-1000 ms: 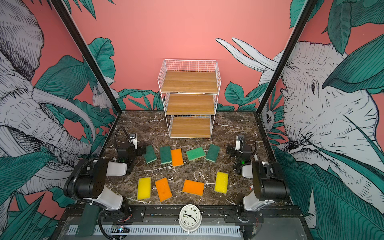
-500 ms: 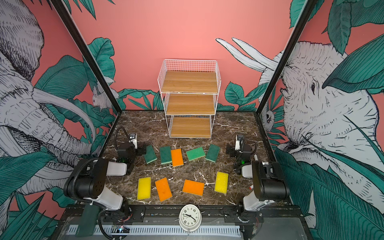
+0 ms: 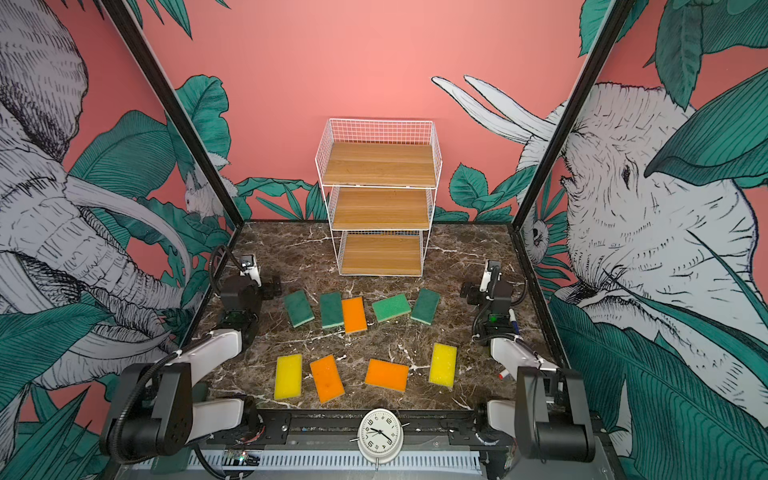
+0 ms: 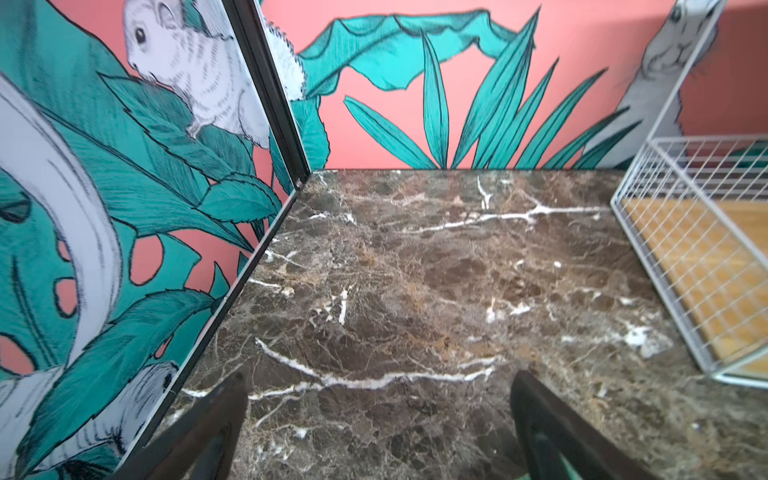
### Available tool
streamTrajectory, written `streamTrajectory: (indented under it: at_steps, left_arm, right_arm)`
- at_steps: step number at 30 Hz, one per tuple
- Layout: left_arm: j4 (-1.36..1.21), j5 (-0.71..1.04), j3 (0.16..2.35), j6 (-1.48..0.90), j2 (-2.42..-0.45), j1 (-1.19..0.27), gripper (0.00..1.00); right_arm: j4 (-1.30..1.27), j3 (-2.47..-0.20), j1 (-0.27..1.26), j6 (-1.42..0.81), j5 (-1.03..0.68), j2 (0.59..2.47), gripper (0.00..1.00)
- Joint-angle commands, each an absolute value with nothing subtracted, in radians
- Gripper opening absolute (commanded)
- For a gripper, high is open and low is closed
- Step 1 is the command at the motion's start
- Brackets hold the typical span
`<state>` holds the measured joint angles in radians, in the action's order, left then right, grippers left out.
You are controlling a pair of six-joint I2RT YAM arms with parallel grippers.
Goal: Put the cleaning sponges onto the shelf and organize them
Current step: 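Move the right gripper down over the yellow sponge nearest the robot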
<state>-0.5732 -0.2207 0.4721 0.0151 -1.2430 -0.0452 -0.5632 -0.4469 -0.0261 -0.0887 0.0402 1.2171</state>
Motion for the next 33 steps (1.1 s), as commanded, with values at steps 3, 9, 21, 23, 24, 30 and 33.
streamTrajectory:
  at_steps: [3,9,21,23,24,30,33]
  left_arm:
    - [-0.308,-0.184,0.549,-0.080,-1.170,-0.055,1.00]
    - [-0.274,-0.175,0.512,-0.111,-1.055,-0.069,1.00]
    - [0.092,-0.151,0.628,-0.310,-1.007,-0.071,0.96]
    - [0.152,-0.180,0.650,-0.321,-1.003,-0.070,0.95]
    - [0.193,-0.200,0.666,-0.329,-1.006,-0.071,0.94]
    - [0.325,-0.163,0.738,-0.361,-1.025,-0.071,0.89]
    - [0.324,-0.140,0.739,-0.372,-1.014,-0.071,0.89]
  right_arm:
    - [-0.424,-0.451,-0.018,-0.164,-0.001,1.116,0.99]
    - [-0.184,-0.497,-0.012,-0.248,0.062,1.006,0.99]
    - [0.315,-0.632,0.000,-0.385,0.146,0.915,0.98]
    - [0.388,-0.653,0.003,-0.419,0.153,0.904,0.98]
    - [0.422,-0.663,0.005,-0.439,0.157,0.897,0.98]
    - [0.579,-0.710,0.036,-0.524,0.119,0.878,0.94]
    - [0.678,-0.735,0.079,-0.547,0.133,0.884,0.92]
